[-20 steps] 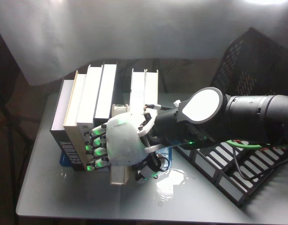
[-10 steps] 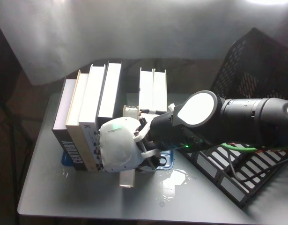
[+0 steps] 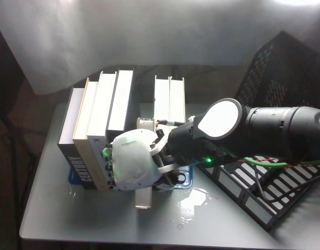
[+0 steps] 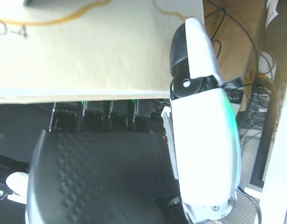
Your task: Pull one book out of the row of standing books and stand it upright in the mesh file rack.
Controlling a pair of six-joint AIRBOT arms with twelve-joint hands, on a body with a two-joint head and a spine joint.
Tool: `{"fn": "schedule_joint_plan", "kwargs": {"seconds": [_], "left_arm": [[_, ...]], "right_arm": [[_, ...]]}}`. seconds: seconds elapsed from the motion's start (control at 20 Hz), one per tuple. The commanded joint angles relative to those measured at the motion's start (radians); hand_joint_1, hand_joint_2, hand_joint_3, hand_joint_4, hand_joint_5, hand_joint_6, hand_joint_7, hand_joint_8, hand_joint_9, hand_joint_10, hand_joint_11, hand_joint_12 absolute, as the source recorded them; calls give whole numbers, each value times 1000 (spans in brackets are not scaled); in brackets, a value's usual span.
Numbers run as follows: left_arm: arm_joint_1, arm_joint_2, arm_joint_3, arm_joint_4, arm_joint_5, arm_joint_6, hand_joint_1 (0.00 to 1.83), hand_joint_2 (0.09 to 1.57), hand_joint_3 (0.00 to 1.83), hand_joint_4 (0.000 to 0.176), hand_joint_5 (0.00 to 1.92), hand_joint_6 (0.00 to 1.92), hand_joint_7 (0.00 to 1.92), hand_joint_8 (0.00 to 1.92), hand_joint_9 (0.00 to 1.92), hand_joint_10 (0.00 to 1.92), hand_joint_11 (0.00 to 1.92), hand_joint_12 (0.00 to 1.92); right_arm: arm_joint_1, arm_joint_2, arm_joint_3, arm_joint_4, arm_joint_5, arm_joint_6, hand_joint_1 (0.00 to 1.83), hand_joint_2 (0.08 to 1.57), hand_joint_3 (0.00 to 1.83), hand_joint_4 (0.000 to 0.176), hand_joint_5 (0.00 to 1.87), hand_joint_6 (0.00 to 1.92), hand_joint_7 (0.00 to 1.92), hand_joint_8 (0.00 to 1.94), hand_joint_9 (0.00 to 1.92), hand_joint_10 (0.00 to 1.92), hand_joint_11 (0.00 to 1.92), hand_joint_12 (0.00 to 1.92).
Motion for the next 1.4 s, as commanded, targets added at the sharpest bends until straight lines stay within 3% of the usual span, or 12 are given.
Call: {"fn": "schedule_joint_plan", "kwargs": {"seconds": [0.0, 0.05, 0.15, 0.2, 0.35, 0.45, 0.5, 0.7, 0.85, 0.9, 1.1, 1.35], "left_arm": [[2, 10, 4, -25, -134, -2, 129, 1463, 0, 0, 13, 5, 0, 0, 0, 0, 0, 0], [3, 10, 3, -26, -137, -2, 103, 1467, 1, 0, 2, 0, 0, 0, 0, 0, 0, 0], [5, 16, -1, -24, -136, -2, 104, 1470, 3, 0, 10, 4, 0, 0, 0, 0, 0, 0], [6, 16, -3, -24, -136, -2, 94, 1468, 2, 0, 6, 2, 0, 0, 0, 0, 0, 0], [7, 18, -5, -26, -141, -2, 81, 1459, 0, 0, 2, 1, 0, 0, 0, 0, 0, 0], [6, 24, -11, -26, -145, -2, 81, 1459, 0, 1, 0, 0, 0, 0, 0, 0, 0, 0], [6, 24, -11, -26, -146, -2, 82, 1461, 0, 5, 0, 0, 0, 0, 0, 0, 0, 0], [2, 26, -12, -22, -147, -2, 81, 1454, 0, 16, 0, 0, 0, 0, 0, 0, 0, 0], [-2, 26, -13, -19, -147, -2, 57, 1436, 0, 41, 0, 0, 0, 0, 0, 0, 0, 0], [-3, 28, -14, -19, -151, -2, 51, 1433, 0, 33, 0, 0, 0, 0, 0, 0, 0, 0], [-4, 31, -15, -19, -152, -2, 30, 1417, 0, 26, 0, 0, 0, 0, 0, 0, 0, 0], [-5, 30, -14, -18, -152, -2, 46, 1405, 0, 10, 0, 0, 0, 0, 0, 0, 0, 0]], "right_arm": [[-3, 21, 5, 2, -6, 22, 1362, 1136, 0, 0, 968, 1106, 1005, 942, 728, 1356, 415, 1843], [0, 21, -1, 1, 2, 29, 1256, 1105, 0, 0, 1031, 990, 1007, 951, 767, 1245, 436, 1837], [17, 31, -26, 1, 18, 34, 1239, 1080, 0, 31, 1068, 884, 1081, 882, 819, 1173, 466, 1814], [27, 43, -40, -3, 21, 34, 1241, 1078, 0, 19, 1059, 867, 1096, 889, 807, 1200, 434, 1838], [55, 76, -64, -15, 57, 64, 1233, 1084, 0, 33, 1073, 883, 1039, 929, 705, 1144, 304, 1812], [79, 108, -88, -51, 66, 104, 1234, 1084, 0, 31, 1047, 911, 1057, 912, 739, 1157, 324, 1832], [86, 118, -95, -58, 71, 114, 1349, 1095, 4, 0, 1019, 922, 1101, 878, 777, 1264, 367, 1815], [118, 144, -101, -76, 115, 178, 1373, 1115, 7, 0, 949, 966, 1073, 968, 776, 1348, 434, 1841], [150, 171, -108, -78, 137, 213, 1363, 1148, 3, 0, 891, 1089, 990, 1067, 734, 1413, 315, 1833], [163, 180, -113, -78, 146, 222, 1354, 1170, 5, 0, 860, 1180, 930, 1089, 697, 1480, 375, 1834], [206, 202, -129, -90, 156, 227, 1373, 1125, 0, 0, 929, 1069, 1035, 883, 825, 1350, 480, 1741], [251, 236, -135, -105, 178, 264, 1351, 1188, 6, 0, 838, 1134, 805, 1259, 754, 1513, 560, 1816]]}}
